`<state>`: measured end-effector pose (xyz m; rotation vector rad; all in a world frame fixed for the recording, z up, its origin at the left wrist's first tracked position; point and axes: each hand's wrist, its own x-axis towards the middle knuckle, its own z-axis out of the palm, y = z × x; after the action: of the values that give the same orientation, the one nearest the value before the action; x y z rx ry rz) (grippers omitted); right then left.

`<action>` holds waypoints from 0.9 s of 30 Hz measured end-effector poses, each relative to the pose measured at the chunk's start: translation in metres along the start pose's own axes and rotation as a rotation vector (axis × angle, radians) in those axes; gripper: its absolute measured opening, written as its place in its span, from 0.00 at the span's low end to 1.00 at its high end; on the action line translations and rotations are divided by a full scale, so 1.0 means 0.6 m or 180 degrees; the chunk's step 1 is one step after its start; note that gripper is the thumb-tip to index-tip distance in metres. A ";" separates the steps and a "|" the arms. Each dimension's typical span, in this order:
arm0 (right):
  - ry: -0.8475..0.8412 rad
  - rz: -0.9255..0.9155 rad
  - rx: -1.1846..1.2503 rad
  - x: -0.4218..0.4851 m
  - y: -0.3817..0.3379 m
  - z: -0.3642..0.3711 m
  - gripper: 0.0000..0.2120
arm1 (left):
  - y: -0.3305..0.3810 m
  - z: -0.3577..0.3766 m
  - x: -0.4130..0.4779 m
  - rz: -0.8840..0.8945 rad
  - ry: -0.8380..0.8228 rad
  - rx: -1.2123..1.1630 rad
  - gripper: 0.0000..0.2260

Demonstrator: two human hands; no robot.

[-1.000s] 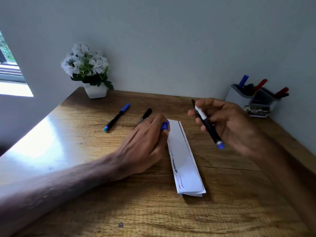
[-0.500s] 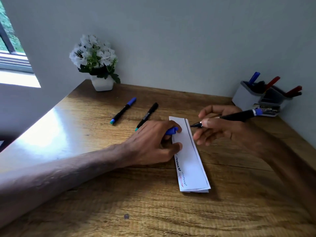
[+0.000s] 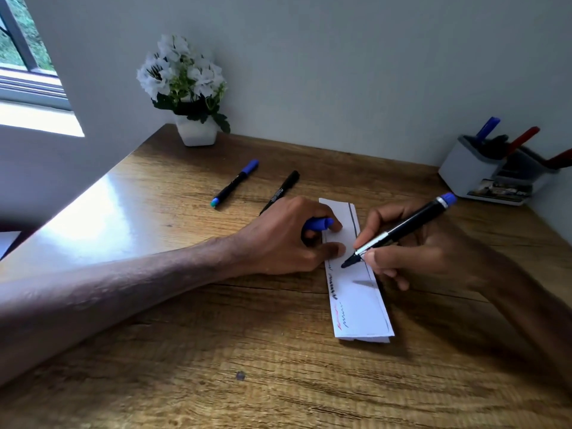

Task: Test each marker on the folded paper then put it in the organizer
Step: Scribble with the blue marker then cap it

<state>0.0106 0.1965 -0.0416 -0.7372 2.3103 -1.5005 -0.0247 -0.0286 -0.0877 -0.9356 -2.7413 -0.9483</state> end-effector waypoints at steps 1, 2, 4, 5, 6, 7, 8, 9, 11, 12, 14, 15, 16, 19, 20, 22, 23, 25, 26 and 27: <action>0.0023 -0.0112 0.0040 0.000 -0.001 0.002 0.05 | 0.000 0.002 0.001 0.0019 0.0028 0.0045 0.19; 0.0010 -0.0222 0.0059 0.000 -0.002 0.005 0.04 | 0.001 0.003 0.001 0.0026 0.0050 0.0088 0.19; -0.0064 -0.0374 0.0062 0.001 -0.004 0.014 0.04 | 0.000 0.003 0.002 0.0030 0.0060 0.0115 0.19; -0.0120 -0.0398 0.0094 0.000 -0.005 0.019 0.03 | 0.000 0.003 0.001 0.0038 0.0058 0.0103 0.19; -0.0173 -0.0396 0.0095 0.000 -0.005 0.024 0.03 | -0.001 0.003 0.001 0.0047 0.0060 0.0096 0.19; -0.0216 -0.0383 0.0037 0.001 -0.005 0.028 0.03 | -0.002 0.003 0.002 0.0053 0.0063 0.0097 0.19; -0.0241 -0.0365 -0.0066 0.000 -0.005 0.031 0.03 | -0.002 0.004 0.002 0.0053 0.0060 0.0098 0.19; -0.0235 -0.0331 -0.0162 0.000 -0.004 0.032 0.03 | -0.003 0.004 0.003 0.0041 0.0041 0.0100 0.19; -0.0167 -0.0243 -0.0199 0.000 -0.002 0.030 0.03 | -0.004 0.005 0.005 0.0015 -0.0002 0.0127 0.19; -0.0164 -0.0213 -0.0171 0.000 -0.002 0.029 0.03 | -0.004 0.006 0.006 0.0010 -0.0009 0.0135 0.20; -0.0212 -0.0253 -0.0195 0.001 -0.002 0.029 0.04 | -0.006 0.006 0.006 0.0019 0.0003 0.0135 0.20; -0.0227 -0.0294 -0.0229 0.002 -0.001 0.030 0.05 | -0.006 0.006 0.005 0.0025 0.0012 0.0143 0.19; -0.0218 -0.0327 -0.0270 0.003 -0.001 0.032 0.05 | -0.007 0.006 0.005 0.0031 0.0022 0.0154 0.19; -0.0165 -0.0420 -0.0437 0.004 0.000 0.032 0.05 | -0.006 0.007 0.004 0.0050 0.0038 0.0138 0.19; -0.0178 -0.0445 -0.0508 0.004 0.001 0.031 0.05 | -0.006 0.007 0.005 0.0047 0.0031 0.0133 0.19; -0.0249 -0.0476 -0.0626 0.007 0.002 0.031 0.05 | -0.006 0.007 0.005 0.0053 0.0018 0.0127 0.19; -0.0290 -0.0488 -0.0666 0.009 0.002 0.030 0.06 | -0.006 0.006 0.004 0.0065 0.0026 0.0117 0.19; -0.0336 -0.0512 -0.0714 0.010 0.003 0.029 0.07 | -0.007 0.006 0.004 0.0084 0.0038 0.0087 0.18; -0.0344 -0.0514 -0.0733 0.010 0.004 0.029 0.07 | -0.008 0.006 0.004 0.0085 0.0038 0.0084 0.18; -0.0355 -0.0517 -0.0752 0.010 0.004 0.028 0.08 | -0.008 0.006 0.003 0.0083 0.0041 0.0090 0.18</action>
<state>0.0134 0.1810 -0.0505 -1.0653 2.4167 -1.2239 -0.0285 -0.0283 -0.0924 -0.9547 -2.7178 -0.9059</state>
